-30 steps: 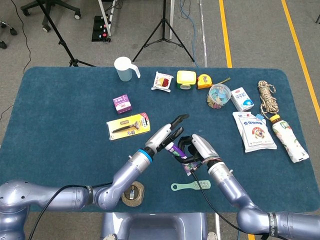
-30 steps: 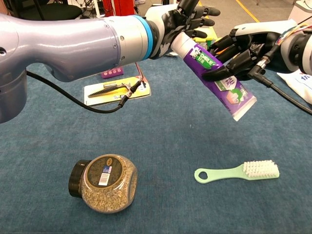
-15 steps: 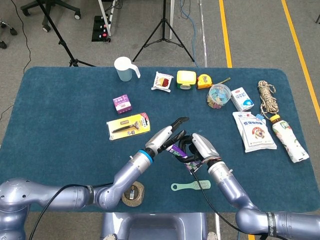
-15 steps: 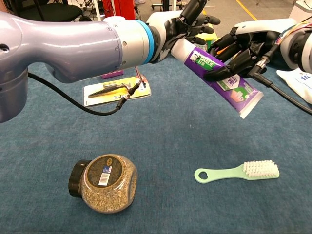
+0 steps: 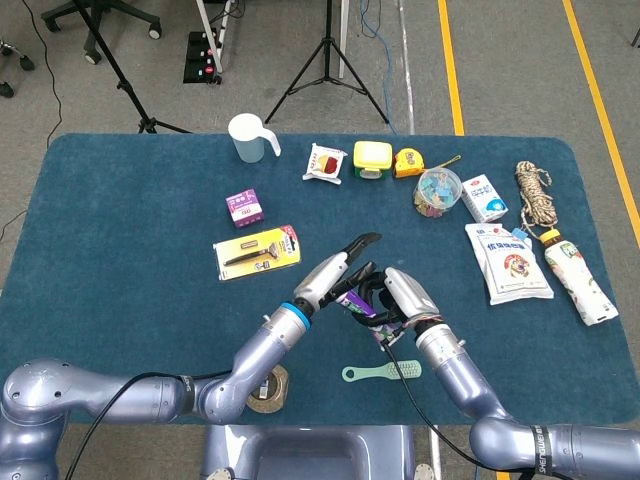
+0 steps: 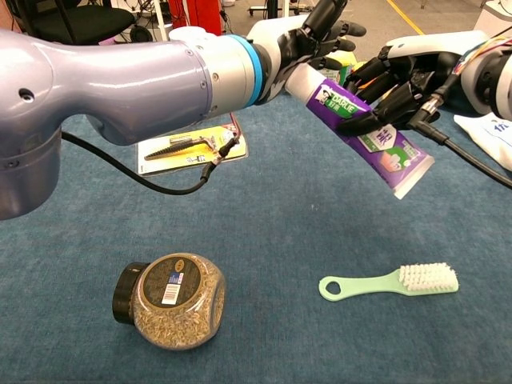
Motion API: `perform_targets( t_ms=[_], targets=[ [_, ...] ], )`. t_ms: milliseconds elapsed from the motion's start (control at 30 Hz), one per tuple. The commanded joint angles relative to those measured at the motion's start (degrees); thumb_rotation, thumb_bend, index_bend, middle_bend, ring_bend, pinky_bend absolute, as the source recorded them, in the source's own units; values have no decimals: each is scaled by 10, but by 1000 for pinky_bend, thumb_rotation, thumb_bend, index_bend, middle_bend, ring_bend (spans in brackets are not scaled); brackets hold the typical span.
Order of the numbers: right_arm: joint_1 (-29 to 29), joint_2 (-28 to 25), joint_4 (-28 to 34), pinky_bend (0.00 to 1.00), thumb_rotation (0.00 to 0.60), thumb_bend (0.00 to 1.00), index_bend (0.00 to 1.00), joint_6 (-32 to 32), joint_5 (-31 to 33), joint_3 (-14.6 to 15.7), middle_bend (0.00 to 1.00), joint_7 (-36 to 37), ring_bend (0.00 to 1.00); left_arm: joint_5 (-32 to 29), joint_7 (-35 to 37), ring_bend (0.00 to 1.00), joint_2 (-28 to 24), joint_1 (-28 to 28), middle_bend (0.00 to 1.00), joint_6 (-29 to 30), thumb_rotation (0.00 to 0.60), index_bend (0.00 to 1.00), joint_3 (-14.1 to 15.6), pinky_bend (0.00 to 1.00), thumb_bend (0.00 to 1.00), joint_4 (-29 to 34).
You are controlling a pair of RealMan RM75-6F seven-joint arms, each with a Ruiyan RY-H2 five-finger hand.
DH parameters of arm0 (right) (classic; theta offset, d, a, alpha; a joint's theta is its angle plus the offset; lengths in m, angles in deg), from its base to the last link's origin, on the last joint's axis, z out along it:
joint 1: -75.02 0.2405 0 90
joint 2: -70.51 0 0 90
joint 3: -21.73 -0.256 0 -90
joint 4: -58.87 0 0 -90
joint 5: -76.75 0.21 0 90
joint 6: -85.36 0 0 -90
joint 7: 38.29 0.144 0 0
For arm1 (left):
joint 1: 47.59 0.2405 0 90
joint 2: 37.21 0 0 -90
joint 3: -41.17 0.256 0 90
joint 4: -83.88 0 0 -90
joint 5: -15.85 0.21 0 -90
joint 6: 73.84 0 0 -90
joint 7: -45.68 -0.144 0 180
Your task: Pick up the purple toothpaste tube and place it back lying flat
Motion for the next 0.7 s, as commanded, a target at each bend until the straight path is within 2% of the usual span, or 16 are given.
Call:
perform_targets(
  t_ms=[33,300,700],
  targets=[
    [1,1,1,1000,600,1000,779,-2,0,0,863,-2,953,-2,-2,0,1,0,0,-2,0,0,0,0,0,-1],
    [0,3,-3,1000,600,1000,779,-7,0,3,864,-9,953,-2,-7,0,-6,4,0,-3,0,0,-4,0,0,5],
    [-9,1,-27,1000,600,1000,782,0,-13,23,862,-16,950,18,-17,0,-93,38,0,10,0,0,-16,0,0,62]
  ],
)
